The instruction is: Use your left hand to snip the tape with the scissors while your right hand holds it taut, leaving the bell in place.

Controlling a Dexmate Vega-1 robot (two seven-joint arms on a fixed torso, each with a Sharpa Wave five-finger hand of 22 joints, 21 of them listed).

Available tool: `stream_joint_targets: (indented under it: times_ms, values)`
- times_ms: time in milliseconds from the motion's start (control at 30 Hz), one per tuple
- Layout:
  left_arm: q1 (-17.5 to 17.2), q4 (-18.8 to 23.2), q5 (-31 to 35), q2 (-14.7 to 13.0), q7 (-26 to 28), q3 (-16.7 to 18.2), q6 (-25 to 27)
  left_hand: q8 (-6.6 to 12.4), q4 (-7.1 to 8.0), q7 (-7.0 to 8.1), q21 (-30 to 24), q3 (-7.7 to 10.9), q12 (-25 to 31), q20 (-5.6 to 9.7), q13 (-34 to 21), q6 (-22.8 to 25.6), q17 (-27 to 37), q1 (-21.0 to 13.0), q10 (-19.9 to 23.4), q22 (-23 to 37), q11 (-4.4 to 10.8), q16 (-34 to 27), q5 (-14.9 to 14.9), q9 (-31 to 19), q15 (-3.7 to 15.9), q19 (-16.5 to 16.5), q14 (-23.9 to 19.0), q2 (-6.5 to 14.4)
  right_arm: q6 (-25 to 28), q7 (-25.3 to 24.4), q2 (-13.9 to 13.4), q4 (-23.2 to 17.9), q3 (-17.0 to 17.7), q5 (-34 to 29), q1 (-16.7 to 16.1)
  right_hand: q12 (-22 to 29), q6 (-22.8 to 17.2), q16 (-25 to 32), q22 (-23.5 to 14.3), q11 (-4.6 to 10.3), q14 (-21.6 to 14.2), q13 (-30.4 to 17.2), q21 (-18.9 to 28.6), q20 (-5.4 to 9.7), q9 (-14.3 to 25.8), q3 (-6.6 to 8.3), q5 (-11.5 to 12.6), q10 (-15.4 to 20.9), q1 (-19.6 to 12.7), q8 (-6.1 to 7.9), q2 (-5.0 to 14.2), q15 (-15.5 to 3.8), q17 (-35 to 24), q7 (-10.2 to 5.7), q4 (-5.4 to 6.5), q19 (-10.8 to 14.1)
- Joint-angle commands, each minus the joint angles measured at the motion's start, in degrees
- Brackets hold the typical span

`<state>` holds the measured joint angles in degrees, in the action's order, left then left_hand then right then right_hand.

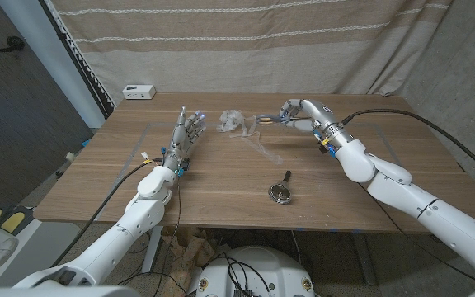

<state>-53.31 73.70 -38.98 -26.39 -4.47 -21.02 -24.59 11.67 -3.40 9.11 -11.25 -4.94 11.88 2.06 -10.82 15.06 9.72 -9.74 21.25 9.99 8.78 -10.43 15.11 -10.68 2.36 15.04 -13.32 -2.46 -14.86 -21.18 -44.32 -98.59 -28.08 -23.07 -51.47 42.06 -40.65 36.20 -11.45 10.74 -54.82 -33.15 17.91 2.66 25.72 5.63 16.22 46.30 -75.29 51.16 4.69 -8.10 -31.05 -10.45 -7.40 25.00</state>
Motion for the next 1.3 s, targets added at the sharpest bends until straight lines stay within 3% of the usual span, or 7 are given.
stream_joint_targets:
  times_ms: [33,67,167,400,1033,1200,1300]
  values:
    - [-0.5,1.8,0.5,-0.7,0.5,0.1,0.2,0.30,0.00,0.00,-0.2,-0.45,0.2,-0.12,-0.1,0.8,0.2,0.5,0.4,0.2,-0.07,-0.5,0.5,-0.1,6.17,0.6,-0.6,0.0,-3.9,-3.3,1.3,1.0,1.2,1.2,-1.1,-0.1,-0.5,-0.1,-0.1,0.06,0.3,0.0,0.3,8.48,0.0,-0.23,0.0,0.7,-4.8,0.26,4.38,-5.72,0.0,0.09,-0.31,0.6]
    - [-0.6,1.9,0.6,-0.8,0.6,0.1,0.3,0.30,0.01,0.05,-0.2,-0.46,0.3,-0.14,-0.1,0.8,0.2,0.5,0.4,0.2,-0.09,-0.5,0.5,-0.1,6.17,0.6,-0.6,0.0,-4.3,-3.7,1.5,1.2,1.3,1.3,-1.2,-3.4,-2.9,0.6,-4.1,-0.22,1.9,4.2,5.7,8.68,-2.6,2.52,1.7,3.7,-4.1,-2.06,1.84,-5.74,0.0,-0.64,2.84,-1.5]
    - [-0.7,2.8,0.7,-1.2,0.8,0.2,0.6,0.30,0.02,0.04,-0.2,-0.51,0.2,-0.12,-0.1,0.8,0.2,0.6,0.4,0.2,-0.15,-0.5,0.6,-0.1,6.14,0.6,-0.7,0.0,-5.5,-3.8,1.9,1.0,1.8,2.6,-1.7,-2.6,-3.7,-0.4,-2.9,-0.08,1.1,4.0,5.8,8.76,-4.5,1.01,0.7,3.7,-4.6,-2.87,2.35,-5.78,1.1,-0.70,2.00,-1.6]
    - [-0.3,2.8,0.3,-1.3,-0.1,0.1,0.7,0.35,0.04,-0.05,-0.2,-0.62,0.3,-0.10,-0.1,1.1,0.2,0.6,0.7,0.2,0.03,-0.5,0.6,-0.1,6.12,0.7,-0.9,0.0,-6.5,-3.5,2.1,0.5,2.6,2.7,-2.0,-1.7,-4.0,-0.6,-2.1,-0.05,0.4,3.4,6.0,8.76,-5.7,0.05,0.3,3.4,-5.3,-3.54,2.73,-5.77,0.9,-0.47,1.32,-1.6]
    - [0.4,3.3,1.9,-1.8,0.1,-0.5,0.7,0.48,-0.12,-0.26,-0.3,-0.73,0.5,0.14,-0.1,1.9,0.2,0.4,1.6,0.2,0.51,-0.5,0.8,-0.1,6.29,1.2,-1.4,0.0,-10.5,-4.1,2.4,0.4,3.7,-0.4,-1.1,-0.9,-3.8,-0.5,-1.6,-0.13,-0.1,2.7,6.3,8.70,-6.6,-0.52,0.0,2.5,-5.8,-4.05,3.28,-5.76,0.6,-0.22,0.99,-1.3]
    - [0.8,2.0,3.6,-0.4,1.8,-0.8,-1.5,1.32,-1.23,-1.77,-0.2,0.10,1.3,0.21,-0.1,4.6,0.1,-2.1,4.5,0.1,1.86,-0.6,0.9,-0.1,6.97,1.6,-2.4,0.9,-11.2,-3.9,2.3,0.4,4.0,-1.3,-0.7,-0.8,-4.0,-0.5,-1.6,-0.11,-0.1,2.7,6.3,8.70,-6.6,-0.54,0.0,2.5,-5.8,-4.00,3.28,-5.76,0.6,-0.23,0.97,-1.3]
    - [1.1,1.5,4.2,0.1,2.1,-1.0,-2.3,2.06,-2.11,-1.13,-0.3,0.56,1.6,0.37,-0.1,7.4,0.1,-3.8,6.3,0.1,2.61,-0.7,0.8,-0.2,7.65,2.2,-3.5,1.2,-11.2,-4.7,2.1,0.4,4.0,-3.3,-0.4,-0.5,-4.1,-0.8,-3.1,-0.75,-0.1,3.2,7.7,8.05,-6.5,0.01,1.4,2.6,-6.1,-4.54,2.74,-5.78,0.9,-0.24,1.41,-1.9]
